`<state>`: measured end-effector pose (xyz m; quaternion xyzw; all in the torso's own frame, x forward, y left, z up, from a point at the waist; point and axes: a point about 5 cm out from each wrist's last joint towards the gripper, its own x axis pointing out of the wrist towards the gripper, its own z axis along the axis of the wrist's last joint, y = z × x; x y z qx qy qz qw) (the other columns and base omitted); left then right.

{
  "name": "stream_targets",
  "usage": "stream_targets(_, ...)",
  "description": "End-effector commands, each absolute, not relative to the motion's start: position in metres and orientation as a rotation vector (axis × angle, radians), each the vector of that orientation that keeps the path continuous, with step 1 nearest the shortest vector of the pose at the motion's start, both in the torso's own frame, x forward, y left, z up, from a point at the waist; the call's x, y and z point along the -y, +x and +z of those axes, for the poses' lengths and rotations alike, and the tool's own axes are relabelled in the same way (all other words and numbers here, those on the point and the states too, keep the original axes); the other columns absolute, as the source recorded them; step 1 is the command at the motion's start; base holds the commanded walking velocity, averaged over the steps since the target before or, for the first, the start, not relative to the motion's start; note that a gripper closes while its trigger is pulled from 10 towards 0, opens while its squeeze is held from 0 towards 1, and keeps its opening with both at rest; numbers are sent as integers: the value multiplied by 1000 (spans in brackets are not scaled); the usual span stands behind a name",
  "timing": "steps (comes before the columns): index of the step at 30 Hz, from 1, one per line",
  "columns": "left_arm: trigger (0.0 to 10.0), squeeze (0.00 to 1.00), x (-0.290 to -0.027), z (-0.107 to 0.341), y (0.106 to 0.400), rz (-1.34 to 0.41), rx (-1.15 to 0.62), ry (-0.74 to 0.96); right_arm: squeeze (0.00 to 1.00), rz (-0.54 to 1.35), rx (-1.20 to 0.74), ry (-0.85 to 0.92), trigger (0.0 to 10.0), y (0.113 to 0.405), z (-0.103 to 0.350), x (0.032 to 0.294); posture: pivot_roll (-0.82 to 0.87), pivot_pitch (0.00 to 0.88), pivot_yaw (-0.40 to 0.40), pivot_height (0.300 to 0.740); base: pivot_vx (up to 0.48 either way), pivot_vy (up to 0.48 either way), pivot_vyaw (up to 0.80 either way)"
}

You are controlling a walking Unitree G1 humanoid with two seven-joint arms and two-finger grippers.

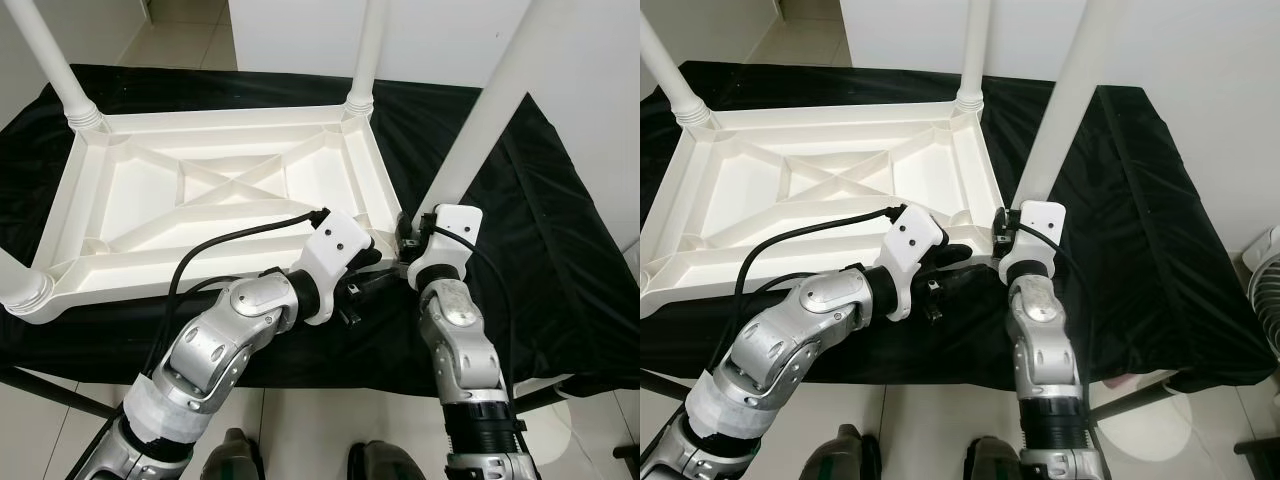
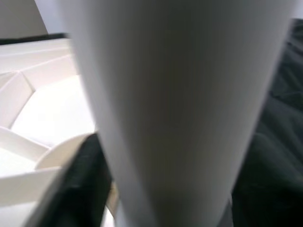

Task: Building children table

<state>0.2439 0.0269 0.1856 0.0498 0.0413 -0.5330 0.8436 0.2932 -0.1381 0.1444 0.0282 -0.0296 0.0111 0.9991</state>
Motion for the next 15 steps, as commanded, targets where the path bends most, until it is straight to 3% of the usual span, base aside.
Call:
stream_targets(1, 10000, 0, -26, 186, 242, -1136, -93, 114, 1000, 61, 54, 62, 10000, 291, 143, 137, -13, 92, 20, 740, 0, 0, 0)
stream_targets(2, 10000, 0, -26, 186, 242, -1136, -93, 114, 1000, 61, 54, 62, 10000, 291, 143, 137, -13, 92, 20, 740, 0, 0, 0)
stream_targets(3, 10000, 0, -27, 186, 243, -1140, -94, 120, 1000, 211, 68, 9, 10000, 290, 148, 137, -19, 90, 27, 740, 0, 0, 0)
stream_targets(4, 10000, 0, -27, 186, 243, -1142, -94, 123, 851, 301, 86, -9, 10000, 288, 151, 135, -25, 93, 31, 740, 0, 0, 0)
stream_targets(5, 10000, 0, -27, 187, 244, -1144, -92, 125, 0, 369, 103, -15, 10000, 287, 154, 134, -25, 93, 31, 740, 0, 0, 0)
stream_targets(15, 10000, 0, -27, 187, 243, -1147, -91, 121, 0, 503, 84, -134, 10000, 289, 152, 148, -20, 95, 29, 740, 0, 0, 0)
